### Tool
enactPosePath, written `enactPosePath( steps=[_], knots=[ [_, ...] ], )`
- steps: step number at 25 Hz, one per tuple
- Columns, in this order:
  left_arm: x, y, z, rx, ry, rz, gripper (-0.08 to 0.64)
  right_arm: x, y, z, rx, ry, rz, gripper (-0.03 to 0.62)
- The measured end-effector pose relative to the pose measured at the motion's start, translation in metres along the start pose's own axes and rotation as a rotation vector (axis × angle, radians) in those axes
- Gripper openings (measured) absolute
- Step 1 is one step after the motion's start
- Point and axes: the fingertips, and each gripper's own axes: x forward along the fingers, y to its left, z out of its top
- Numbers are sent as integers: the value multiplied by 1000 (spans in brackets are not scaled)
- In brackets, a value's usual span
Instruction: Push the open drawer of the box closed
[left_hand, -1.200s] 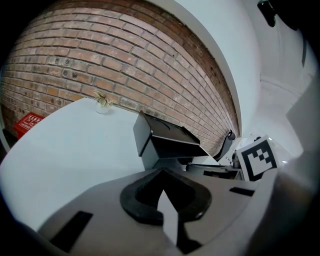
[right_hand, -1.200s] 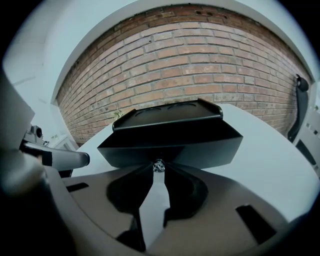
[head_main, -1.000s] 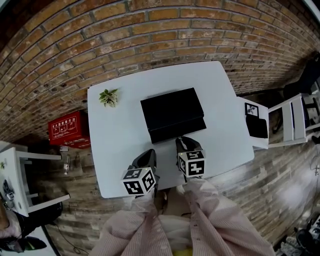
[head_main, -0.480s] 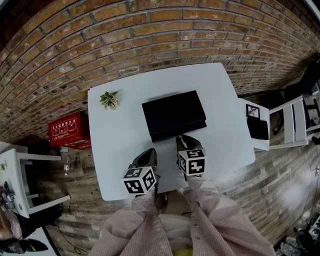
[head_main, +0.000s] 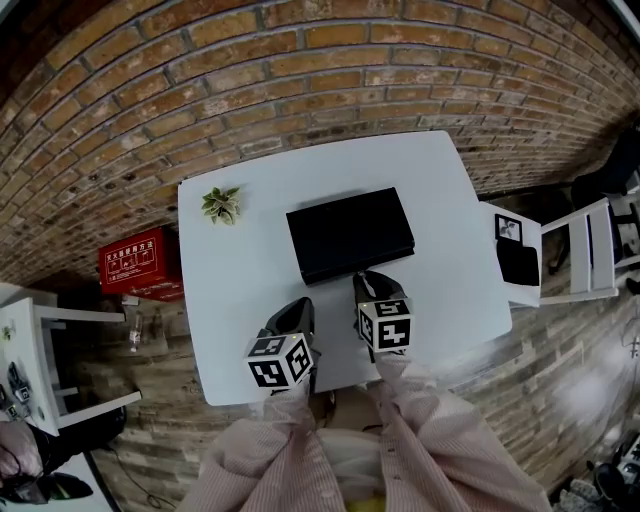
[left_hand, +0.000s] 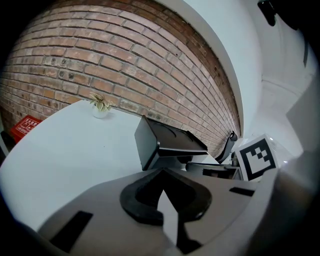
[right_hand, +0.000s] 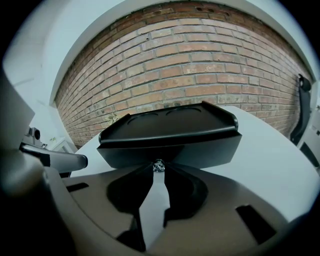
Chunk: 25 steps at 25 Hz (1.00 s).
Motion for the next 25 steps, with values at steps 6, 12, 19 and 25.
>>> enactPosePath(
  steps=[6, 12, 19, 25],
  knots=[
    [2, 1, 2, -2, -1, 5, -6, 3, 0, 3, 0, -3, 7, 74],
    [3, 1, 5, -4, -6, 12, -6, 6, -1, 7, -3, -4, 11, 74],
    [3, 7, 8, -15, -17, 21, -6, 8, 0, 7, 0, -4, 11, 74],
    [4, 7, 9, -17, -18, 20, -6, 10, -1, 9, 3, -6, 6, 74]
  ],
)
